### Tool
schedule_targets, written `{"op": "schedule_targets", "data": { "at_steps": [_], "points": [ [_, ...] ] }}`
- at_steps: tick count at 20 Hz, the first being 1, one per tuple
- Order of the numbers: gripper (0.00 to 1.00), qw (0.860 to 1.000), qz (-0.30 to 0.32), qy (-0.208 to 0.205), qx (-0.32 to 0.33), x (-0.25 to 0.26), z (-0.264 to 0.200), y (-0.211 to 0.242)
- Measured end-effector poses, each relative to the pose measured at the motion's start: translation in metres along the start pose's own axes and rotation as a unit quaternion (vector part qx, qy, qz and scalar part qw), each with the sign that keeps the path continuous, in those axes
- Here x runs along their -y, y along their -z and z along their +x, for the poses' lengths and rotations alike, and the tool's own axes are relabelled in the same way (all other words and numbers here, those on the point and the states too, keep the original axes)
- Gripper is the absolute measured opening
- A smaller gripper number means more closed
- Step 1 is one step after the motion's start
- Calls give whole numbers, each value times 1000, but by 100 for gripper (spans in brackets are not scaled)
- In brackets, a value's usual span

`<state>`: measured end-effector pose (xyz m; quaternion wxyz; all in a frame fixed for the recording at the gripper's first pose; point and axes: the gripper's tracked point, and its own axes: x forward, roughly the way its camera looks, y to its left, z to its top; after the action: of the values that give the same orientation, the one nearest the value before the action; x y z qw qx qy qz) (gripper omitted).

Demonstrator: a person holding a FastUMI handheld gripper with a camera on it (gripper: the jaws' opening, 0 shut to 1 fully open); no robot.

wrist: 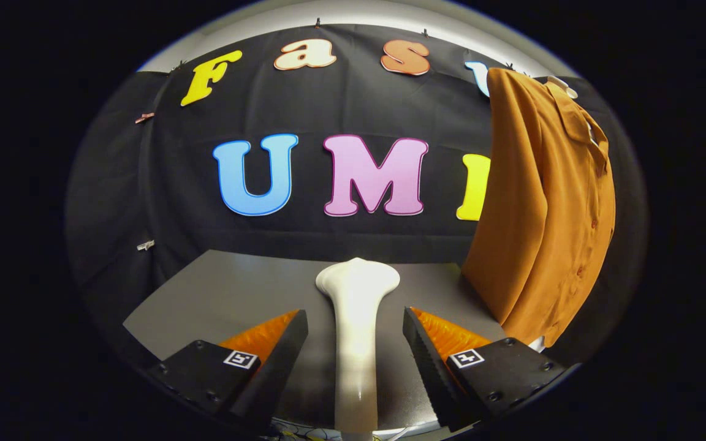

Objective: Iron the clothes twice with a garment steamer, once on the left side and once on the right side.

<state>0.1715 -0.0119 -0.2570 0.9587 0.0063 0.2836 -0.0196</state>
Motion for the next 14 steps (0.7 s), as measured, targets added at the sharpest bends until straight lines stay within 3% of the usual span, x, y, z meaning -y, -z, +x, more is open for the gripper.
{"op": "schedule_targets", "data": {
  "at_steps": [6,10,12,13,14],
  "points": [
    [93,999,0,5,-51,4,17,26],
    [84,996,-1,5,-88,3,25,41],
    [72,996,3,2,-87,2,26,41],
    [55,996,1,0,-93,0,22,40],
    [46,996,-4,0,-92,0,26,41]
  ]
}}
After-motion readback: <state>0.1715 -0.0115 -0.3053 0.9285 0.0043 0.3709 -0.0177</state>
